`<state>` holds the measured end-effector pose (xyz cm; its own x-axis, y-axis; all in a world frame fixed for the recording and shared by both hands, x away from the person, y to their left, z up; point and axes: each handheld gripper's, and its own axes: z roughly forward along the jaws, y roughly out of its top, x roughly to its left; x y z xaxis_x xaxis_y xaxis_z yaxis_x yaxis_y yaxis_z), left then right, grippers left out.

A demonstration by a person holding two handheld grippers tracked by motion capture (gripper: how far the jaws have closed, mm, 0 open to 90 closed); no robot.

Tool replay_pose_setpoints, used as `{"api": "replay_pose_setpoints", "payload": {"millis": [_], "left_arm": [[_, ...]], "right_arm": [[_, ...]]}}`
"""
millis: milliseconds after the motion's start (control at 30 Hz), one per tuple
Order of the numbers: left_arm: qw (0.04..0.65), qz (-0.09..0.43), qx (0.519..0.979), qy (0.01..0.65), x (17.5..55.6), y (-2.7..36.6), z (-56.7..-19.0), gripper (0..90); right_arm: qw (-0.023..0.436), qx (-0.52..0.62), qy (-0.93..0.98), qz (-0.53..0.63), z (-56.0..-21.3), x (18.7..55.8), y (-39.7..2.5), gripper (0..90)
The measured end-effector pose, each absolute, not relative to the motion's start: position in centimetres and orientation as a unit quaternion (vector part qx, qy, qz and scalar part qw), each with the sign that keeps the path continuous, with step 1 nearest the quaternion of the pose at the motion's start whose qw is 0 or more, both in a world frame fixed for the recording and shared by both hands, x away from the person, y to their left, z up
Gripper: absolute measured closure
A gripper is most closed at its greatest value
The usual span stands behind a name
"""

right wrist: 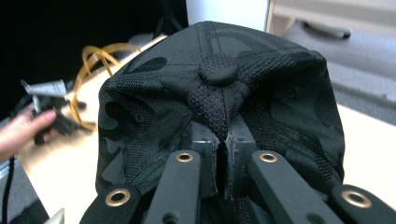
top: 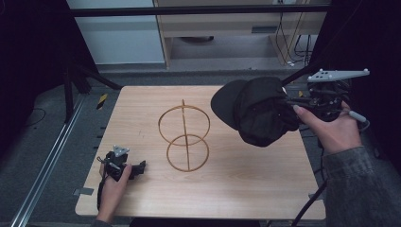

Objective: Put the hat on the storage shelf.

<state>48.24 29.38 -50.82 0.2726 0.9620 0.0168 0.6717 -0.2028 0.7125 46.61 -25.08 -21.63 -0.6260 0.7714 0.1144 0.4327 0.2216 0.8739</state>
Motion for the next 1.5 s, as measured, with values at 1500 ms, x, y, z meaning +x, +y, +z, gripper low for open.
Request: {"api": "replay_pose_setpoints", "payload": {"millis": [1500], "left_arm": [[0.304, 0.24, 0.737, 0.554, 48.2, 29.4, -50.8, 0.0]], "right_arm": [[0.097, 0.333, 0.798, 0.493, -22.1, 48.6, -12.7, 84.8]]}}
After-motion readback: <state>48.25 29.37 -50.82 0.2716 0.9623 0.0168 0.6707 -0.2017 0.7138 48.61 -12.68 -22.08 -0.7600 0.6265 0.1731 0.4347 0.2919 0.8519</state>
